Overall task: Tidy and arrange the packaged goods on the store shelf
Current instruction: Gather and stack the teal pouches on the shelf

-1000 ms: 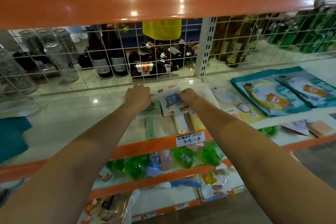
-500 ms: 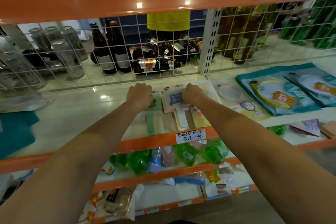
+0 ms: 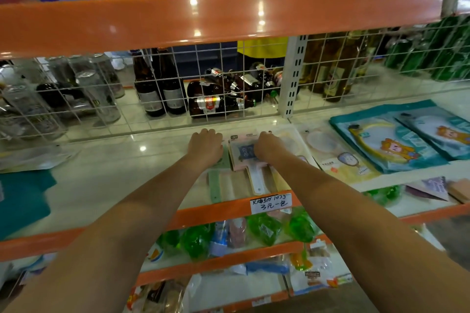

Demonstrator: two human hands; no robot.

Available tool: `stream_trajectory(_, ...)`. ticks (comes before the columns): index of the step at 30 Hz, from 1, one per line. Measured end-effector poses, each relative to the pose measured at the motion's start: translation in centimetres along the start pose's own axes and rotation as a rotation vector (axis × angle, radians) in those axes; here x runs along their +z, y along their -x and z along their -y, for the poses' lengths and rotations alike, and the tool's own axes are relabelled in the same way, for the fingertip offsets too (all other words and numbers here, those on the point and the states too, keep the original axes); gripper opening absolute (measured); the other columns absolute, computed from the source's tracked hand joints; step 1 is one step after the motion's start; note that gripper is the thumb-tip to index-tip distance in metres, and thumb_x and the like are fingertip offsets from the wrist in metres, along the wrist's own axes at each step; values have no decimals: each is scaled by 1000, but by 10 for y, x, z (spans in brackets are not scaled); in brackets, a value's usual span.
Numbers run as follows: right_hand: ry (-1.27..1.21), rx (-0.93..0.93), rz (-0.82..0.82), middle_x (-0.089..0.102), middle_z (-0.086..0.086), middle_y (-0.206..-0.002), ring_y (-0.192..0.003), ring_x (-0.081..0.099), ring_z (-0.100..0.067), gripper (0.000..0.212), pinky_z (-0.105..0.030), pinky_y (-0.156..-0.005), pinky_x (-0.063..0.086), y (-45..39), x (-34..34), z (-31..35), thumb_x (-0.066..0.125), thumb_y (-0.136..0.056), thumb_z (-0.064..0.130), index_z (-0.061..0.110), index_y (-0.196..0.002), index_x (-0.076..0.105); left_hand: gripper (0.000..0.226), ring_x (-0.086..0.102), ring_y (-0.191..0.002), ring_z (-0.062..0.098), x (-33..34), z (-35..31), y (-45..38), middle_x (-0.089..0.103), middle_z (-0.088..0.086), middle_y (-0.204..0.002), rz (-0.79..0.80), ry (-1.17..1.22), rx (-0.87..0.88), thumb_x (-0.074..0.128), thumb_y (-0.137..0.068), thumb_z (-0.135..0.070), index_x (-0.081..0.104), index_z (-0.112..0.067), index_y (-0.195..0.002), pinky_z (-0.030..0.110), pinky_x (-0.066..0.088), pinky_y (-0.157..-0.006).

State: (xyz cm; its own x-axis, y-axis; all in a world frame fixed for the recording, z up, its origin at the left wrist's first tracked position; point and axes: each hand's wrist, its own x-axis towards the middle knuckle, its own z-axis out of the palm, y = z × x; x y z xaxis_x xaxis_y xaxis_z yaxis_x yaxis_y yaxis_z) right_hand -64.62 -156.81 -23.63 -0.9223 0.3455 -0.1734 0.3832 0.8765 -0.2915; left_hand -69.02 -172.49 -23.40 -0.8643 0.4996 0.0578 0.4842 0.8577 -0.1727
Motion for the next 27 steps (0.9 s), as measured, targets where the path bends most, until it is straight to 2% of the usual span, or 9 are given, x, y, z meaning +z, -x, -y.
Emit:
stream_trajectory(6,-35,7,-5,58,-21,-120,-112,56,-37,31,-41,-90,46,2,-4,0,42,-95,10,-2,-121,54,33,47,-115,27,-1,-5,-2,51,10,-125,12,-6,16,35,-100,-24,52,-10,-125,36,38,-91)
stream_trajectory(10,61,10,-3,55,-15,-127,-115,55,-30,36,-35,-87,44,1,-6,-1,42,-97,20,2,-129,45,33,46,-116,27,-2,-7,-4,51,10,-127,22,-12,18,35,-100,-24,50,-11,-127,36,37,-93)
stream_trajectory(14,85,-16,-77,57,-12,-124,-112,56,-28,32,-32,-78,39,-4,-17,-6,39,-99,23,8,-126,46,36,44,-121,28,-6,-5,-9,48,11,-132,45,-2,9,36,-100,-26,48,-11,-130,38,36,-97)
stream_trajectory(19,163,-123,-89,52,-10,-129,-119,50,-26,37,-36,-93,42,-13,-26,-4,41,-98,28,10,-130,46,41,47,-124,27,-16,4,-16,49,9,-136,100,4,-23,41,-97,-34,48,-16,-134,37,41,-95)
stream_trajectory(27,213,-282,-61,53,-11,-130,-120,49,-28,37,-39,-97,41,-14,-19,21,42,-98,28,10,-130,48,40,49,-122,25,-29,22,3,51,5,-136,121,65,-148,43,-97,-37,51,-24,-133,37,41,-96)
